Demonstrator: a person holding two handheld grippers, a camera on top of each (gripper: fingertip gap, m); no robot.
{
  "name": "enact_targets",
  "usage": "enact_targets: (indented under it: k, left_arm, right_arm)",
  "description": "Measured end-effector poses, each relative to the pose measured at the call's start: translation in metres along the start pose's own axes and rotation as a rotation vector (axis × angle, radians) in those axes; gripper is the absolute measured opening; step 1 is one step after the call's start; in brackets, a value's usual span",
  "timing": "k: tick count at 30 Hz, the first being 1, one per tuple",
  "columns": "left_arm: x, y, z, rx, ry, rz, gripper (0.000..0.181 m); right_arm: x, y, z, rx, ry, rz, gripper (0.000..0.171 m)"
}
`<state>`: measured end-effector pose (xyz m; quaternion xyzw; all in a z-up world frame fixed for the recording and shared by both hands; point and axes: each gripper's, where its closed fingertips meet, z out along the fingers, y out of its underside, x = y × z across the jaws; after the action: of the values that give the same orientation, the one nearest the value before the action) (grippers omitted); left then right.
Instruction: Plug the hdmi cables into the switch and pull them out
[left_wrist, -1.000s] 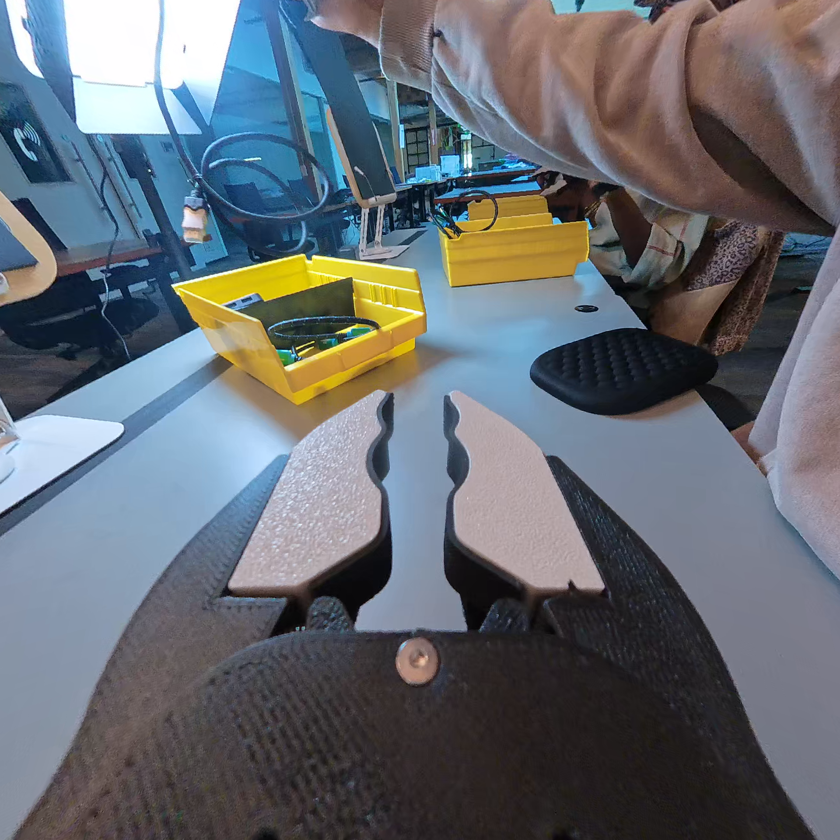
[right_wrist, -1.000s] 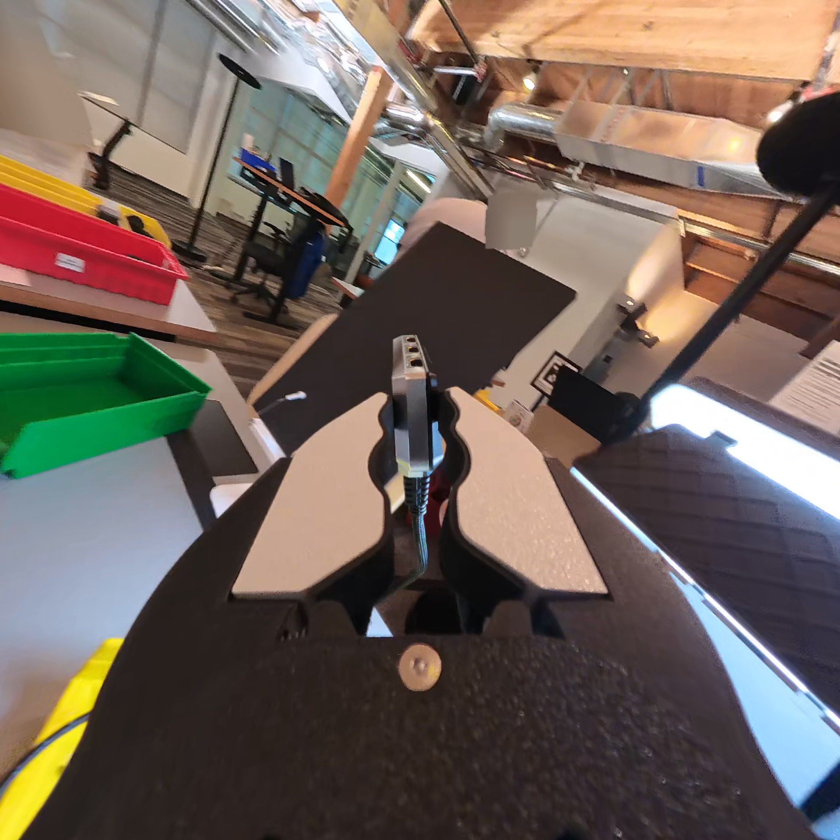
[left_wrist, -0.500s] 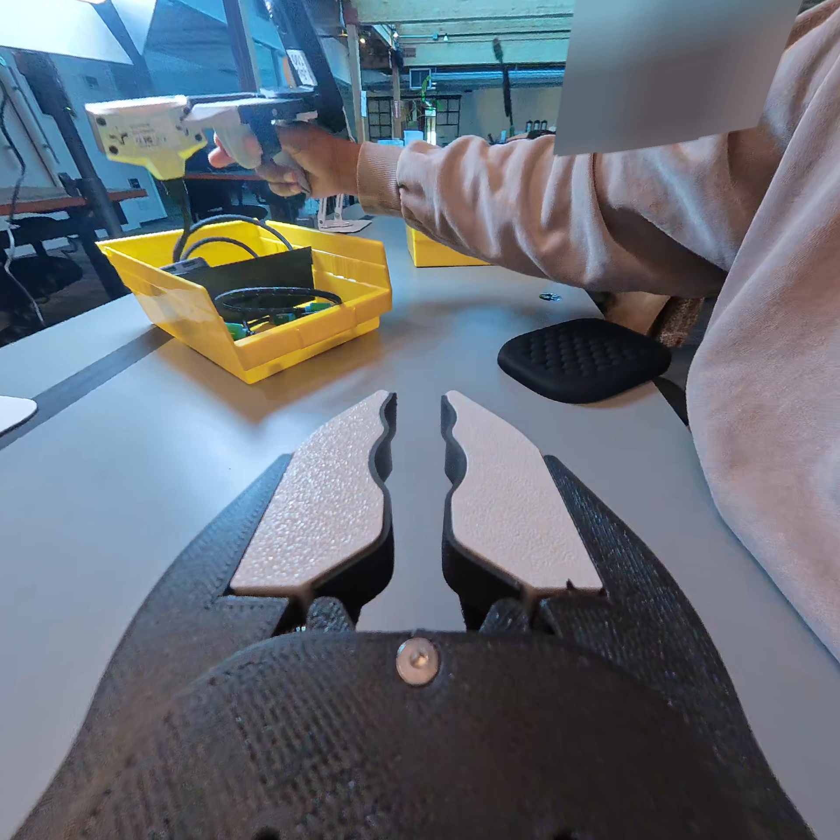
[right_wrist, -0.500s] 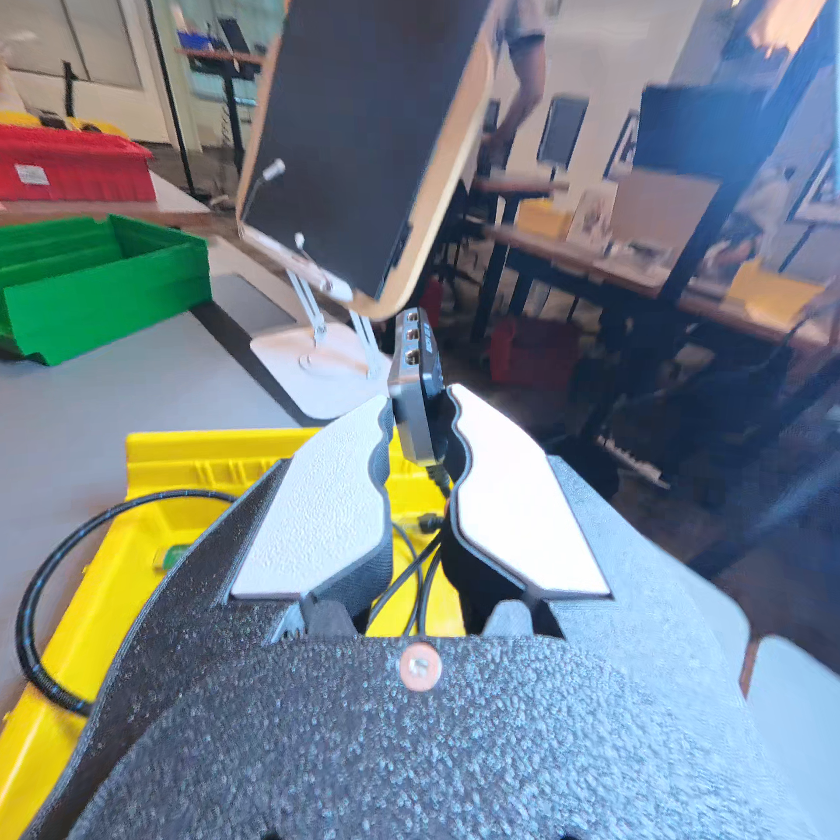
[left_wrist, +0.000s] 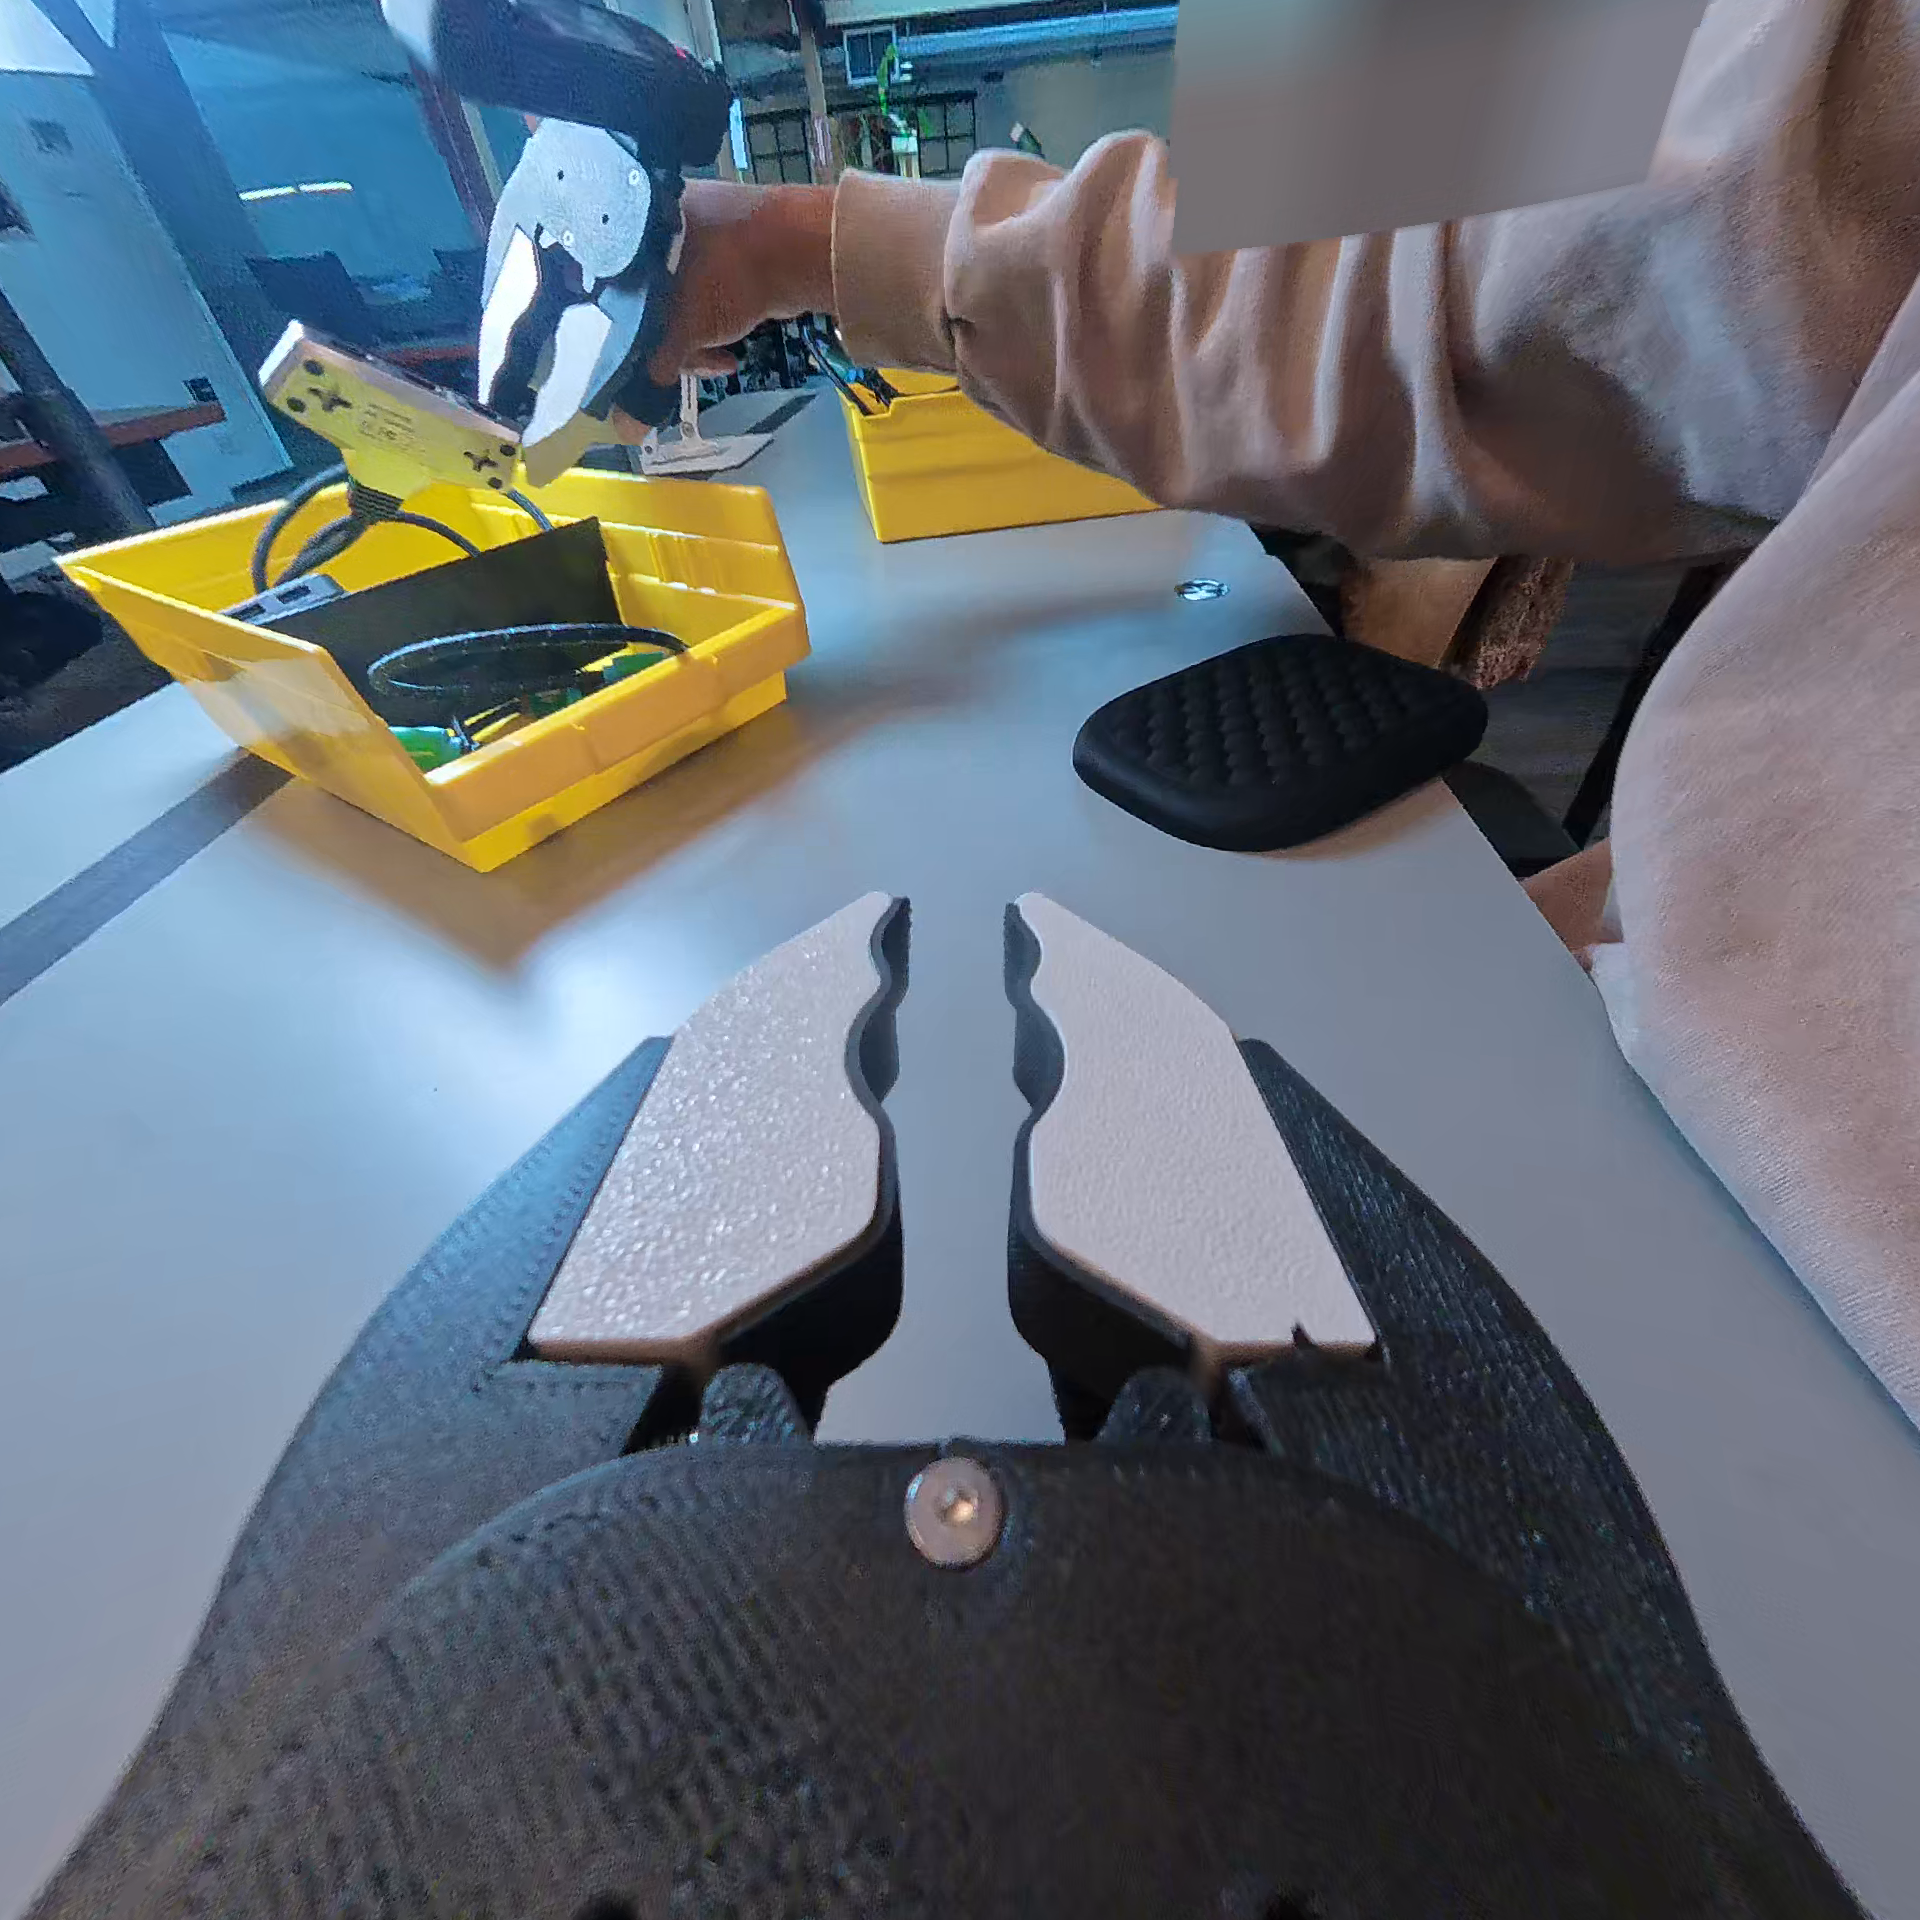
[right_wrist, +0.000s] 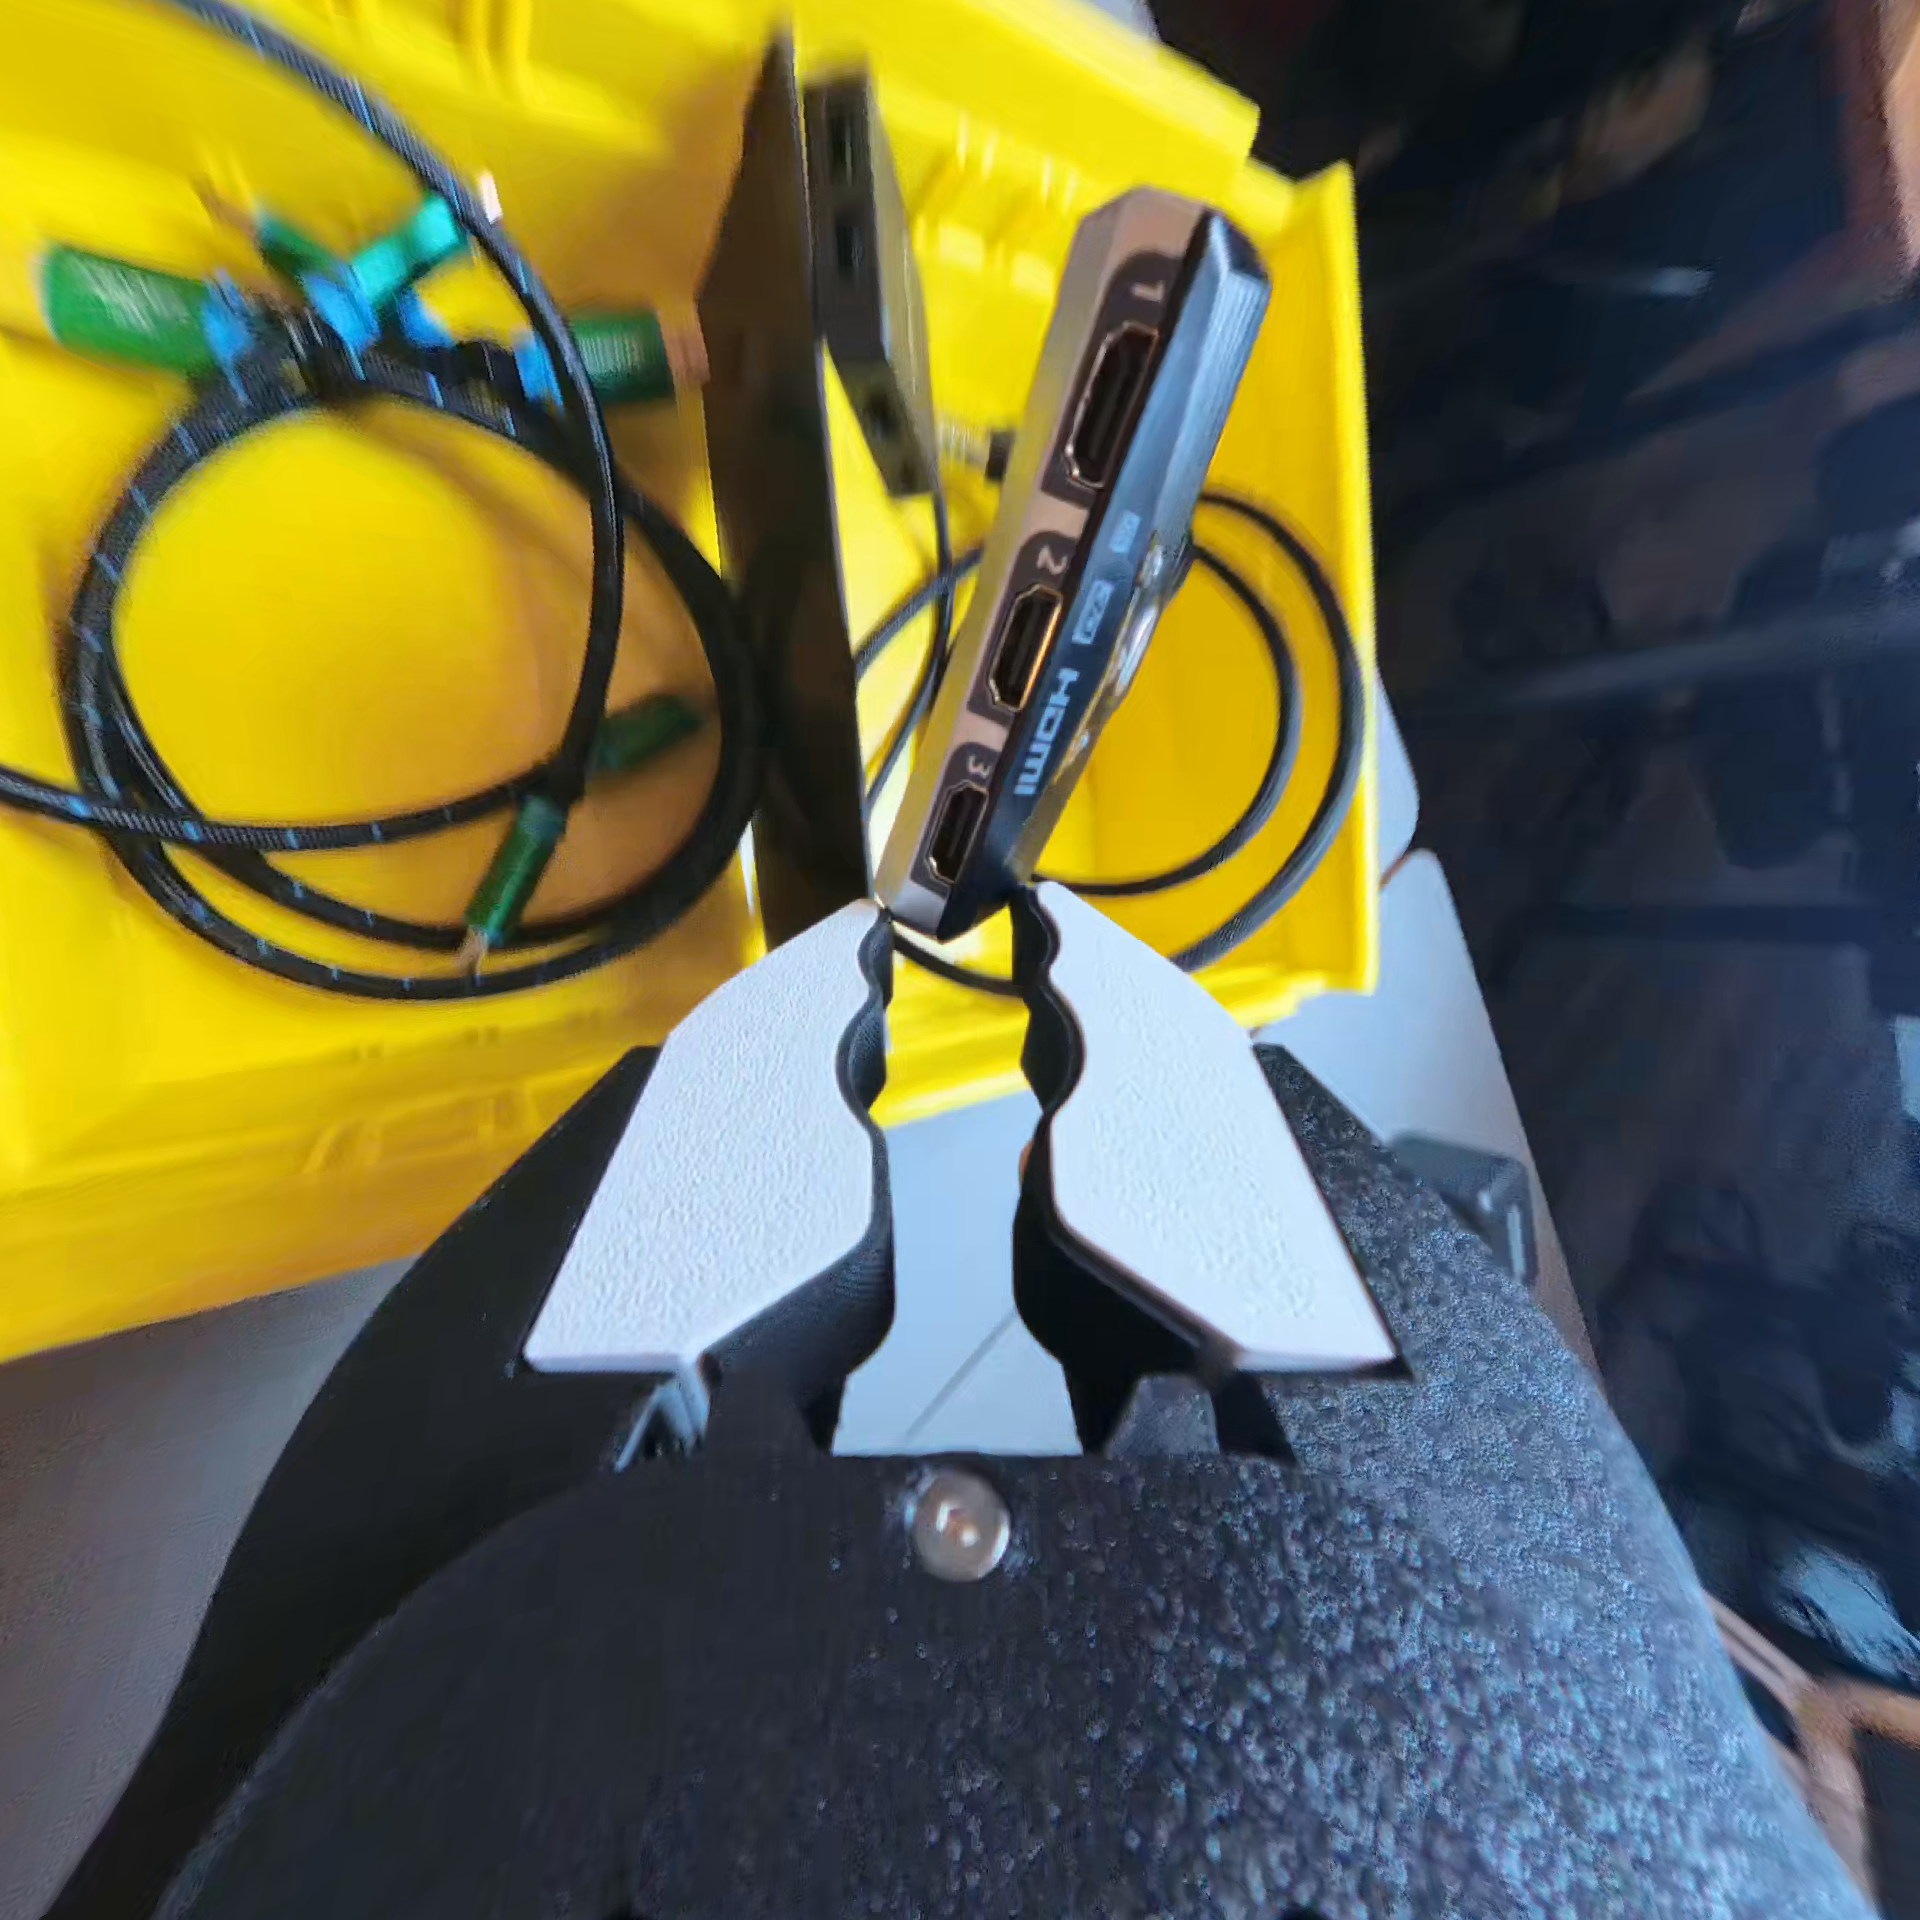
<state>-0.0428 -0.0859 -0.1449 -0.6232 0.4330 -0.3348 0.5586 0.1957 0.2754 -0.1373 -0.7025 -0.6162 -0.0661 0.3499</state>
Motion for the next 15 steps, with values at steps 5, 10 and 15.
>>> enact_targets:
  k: [5,10,15]
  left_arm:
    - [0.007,0.012,0.006,-0.061,0.007,0.034,0.017]
    - [0.002,0.009,0.000,-0.052,-0.033,0.043,0.017]
    - [-0.022,0.001,-0.008,-0.017,-0.133,0.025,0.016]
  right_arm:
    - [-0.023,0.018,-0.004,-0.123,-0.070,0.021,0.033]
    - [-0.028,-0.003,-0.055,0.053,-0.122,0.145,0.047]
    - [-0.119,-0.050,-0.079,0.174,-0.209,0.022,0.044]
